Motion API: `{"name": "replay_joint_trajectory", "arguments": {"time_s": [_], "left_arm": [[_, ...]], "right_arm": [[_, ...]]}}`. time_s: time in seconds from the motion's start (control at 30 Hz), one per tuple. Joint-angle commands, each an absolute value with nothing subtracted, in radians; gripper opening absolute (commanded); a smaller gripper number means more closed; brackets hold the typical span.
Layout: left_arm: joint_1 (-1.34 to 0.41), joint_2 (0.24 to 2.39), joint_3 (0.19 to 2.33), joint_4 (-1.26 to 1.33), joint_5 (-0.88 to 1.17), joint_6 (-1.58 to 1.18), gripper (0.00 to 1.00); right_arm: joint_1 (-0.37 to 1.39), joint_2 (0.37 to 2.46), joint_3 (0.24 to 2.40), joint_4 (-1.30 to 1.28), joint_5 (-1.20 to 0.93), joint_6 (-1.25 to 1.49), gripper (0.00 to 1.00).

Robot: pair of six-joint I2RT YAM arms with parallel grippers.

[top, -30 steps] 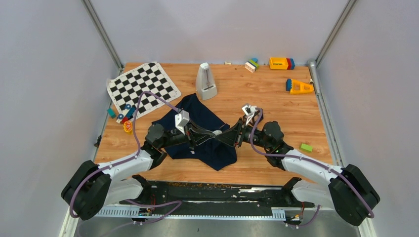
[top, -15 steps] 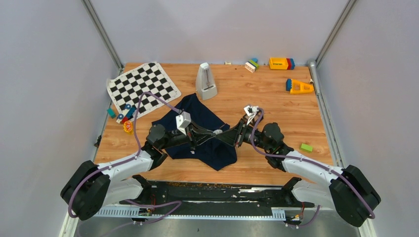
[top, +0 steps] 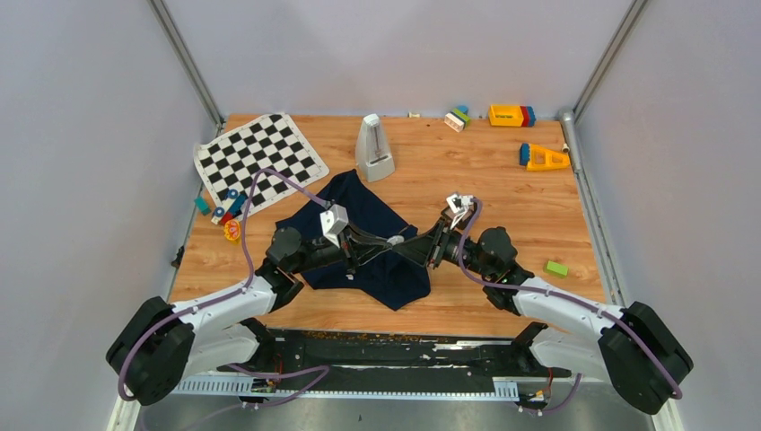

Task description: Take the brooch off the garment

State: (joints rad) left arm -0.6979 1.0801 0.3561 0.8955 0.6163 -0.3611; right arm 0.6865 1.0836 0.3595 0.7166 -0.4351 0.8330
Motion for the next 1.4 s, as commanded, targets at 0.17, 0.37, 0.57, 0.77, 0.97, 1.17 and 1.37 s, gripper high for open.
{"name": "replay_joint_trajectory", "arguments": {"time_s": [0.17,0.37,0.57,0.77,0.97,1.17,1.37], "left_arm": [[-0.725,1.051,0.400,0.695,0.453,-0.353,0.00],[-0.751,1.221,0.493,0.666,0.556,-0.349,0.00],[-0.832,1.377,0.617,0.475,0.465,-0.259,0.00],[-0.834,1.591,0.791,0.203,0.360,-0.254,0.00],[-0.698,1.697,0.811,0.111,0.102,-0.401,0.00],[-0.638,1.538,0.729,0.076,-0.176,-0.412,0.00],[-0.730,1.391,0.647,0.194,-0.233,-0.285,0.00]], "right_arm": [[0.658,0.926,0.349,0.643,-0.264,0.546,0.58],[0.658,0.803,0.348,0.404,0.168,0.595,0.57],[0.644,0.891,0.505,0.038,0.676,0.774,0.66],[0.532,1.022,0.628,-0.148,0.596,0.815,0.64],[0.410,1.141,0.677,-0.166,0.395,0.835,0.63],[0.404,1.282,0.794,-0.261,0.401,0.890,0.59],[0.403,1.386,0.874,-0.302,0.398,0.935,0.47]]}}
